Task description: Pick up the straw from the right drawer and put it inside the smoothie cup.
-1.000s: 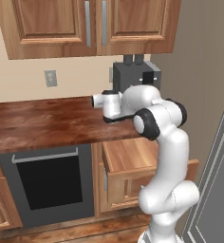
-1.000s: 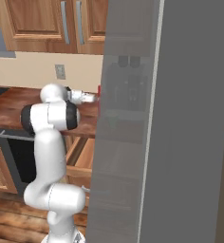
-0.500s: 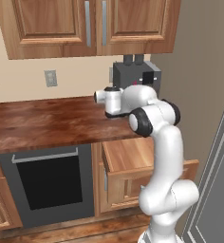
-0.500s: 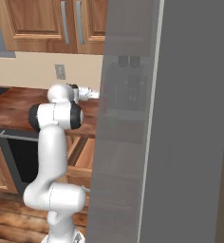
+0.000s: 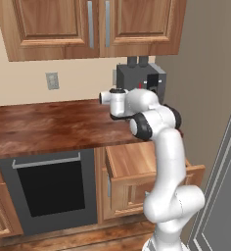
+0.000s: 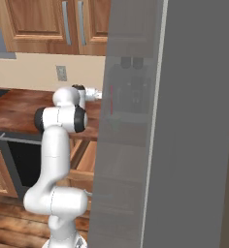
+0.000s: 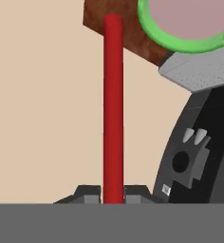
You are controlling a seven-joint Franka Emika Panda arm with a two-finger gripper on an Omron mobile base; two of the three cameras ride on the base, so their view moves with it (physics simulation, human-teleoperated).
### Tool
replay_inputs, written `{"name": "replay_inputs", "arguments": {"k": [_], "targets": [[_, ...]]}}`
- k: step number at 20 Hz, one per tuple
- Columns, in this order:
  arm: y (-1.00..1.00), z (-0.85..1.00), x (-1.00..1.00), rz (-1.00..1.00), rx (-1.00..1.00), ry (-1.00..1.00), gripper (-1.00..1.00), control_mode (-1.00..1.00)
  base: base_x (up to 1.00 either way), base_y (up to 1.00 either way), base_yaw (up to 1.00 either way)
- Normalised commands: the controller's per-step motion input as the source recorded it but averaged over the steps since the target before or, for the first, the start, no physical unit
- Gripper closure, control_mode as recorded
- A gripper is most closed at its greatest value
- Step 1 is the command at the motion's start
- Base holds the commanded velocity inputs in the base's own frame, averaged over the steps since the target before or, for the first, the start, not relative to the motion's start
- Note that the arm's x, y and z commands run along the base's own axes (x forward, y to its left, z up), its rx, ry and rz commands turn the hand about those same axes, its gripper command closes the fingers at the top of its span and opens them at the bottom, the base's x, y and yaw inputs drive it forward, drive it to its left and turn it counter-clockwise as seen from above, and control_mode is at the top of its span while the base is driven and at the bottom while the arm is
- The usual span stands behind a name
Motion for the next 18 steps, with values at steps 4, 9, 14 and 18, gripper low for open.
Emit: {"name": "replay_inputs", "arguments": {"k": [4, 9, 14, 18], "targets": [[0.0, -0.24, 0.15, 0.0, 0.0, 0.0, 1.0, -1.0, 0.0, 0.0, 0.0], [-0.01, -0.29, 0.09, 0.0, 0.0, 0.0, 1.0, -1.0, 0.0, 0.0, 0.0], [-0.06, -0.16, 0.14, 0.0, 0.0, 0.0, 1.0, -1.0, 0.0, 0.0, 0.0], [-0.07, -0.05, 0.16, 0.0, 0.0, 0.0, 1.0, -1.0, 0.0, 0.0, 0.0]]}}
